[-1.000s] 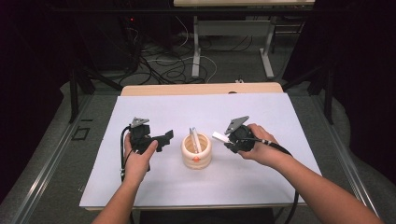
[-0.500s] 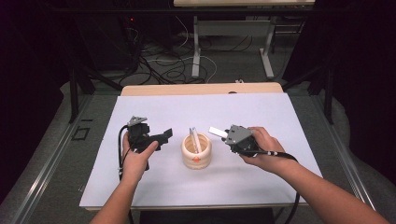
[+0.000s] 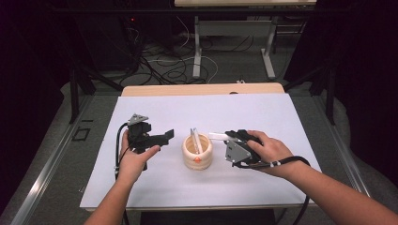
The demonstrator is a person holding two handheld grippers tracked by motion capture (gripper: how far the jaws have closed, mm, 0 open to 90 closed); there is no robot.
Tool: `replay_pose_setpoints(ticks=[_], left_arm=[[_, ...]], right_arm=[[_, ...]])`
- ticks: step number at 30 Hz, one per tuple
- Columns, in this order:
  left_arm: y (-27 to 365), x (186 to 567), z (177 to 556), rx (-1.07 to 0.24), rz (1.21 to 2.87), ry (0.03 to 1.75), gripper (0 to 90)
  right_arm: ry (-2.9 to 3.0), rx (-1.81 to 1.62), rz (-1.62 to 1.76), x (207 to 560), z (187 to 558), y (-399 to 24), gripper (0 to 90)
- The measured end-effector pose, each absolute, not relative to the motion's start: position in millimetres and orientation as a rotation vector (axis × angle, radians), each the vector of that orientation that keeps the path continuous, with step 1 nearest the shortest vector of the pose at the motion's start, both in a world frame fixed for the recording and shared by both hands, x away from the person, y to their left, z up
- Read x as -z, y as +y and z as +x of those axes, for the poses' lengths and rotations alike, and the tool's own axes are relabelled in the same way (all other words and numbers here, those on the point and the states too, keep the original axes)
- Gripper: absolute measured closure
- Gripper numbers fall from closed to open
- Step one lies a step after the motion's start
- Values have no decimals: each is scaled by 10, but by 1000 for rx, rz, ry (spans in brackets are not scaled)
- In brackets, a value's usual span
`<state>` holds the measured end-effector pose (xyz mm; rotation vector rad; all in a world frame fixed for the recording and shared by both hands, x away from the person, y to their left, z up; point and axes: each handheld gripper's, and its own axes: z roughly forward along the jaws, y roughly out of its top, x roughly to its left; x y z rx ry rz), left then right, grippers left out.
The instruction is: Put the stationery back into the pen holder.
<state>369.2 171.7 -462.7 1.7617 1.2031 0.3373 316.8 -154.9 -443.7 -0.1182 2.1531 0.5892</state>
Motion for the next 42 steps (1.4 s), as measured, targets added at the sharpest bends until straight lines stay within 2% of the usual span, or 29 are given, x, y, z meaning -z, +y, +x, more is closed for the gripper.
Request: replay_pose_setpoints(ticks=[25,37,42], left_arm=[[1417,4423,3367,-203,1931,907,34],[1260,4428,3272,-160,1975,840,102],[1203,4420,3223,-135,2002,805,157]], right_arm=[[1961,-300,-639,4335,2884,-1312,675],[1973,-208,-804,4373,2805,-1231,675],[1965,-190,-865,4393,2746,-1211,675]])
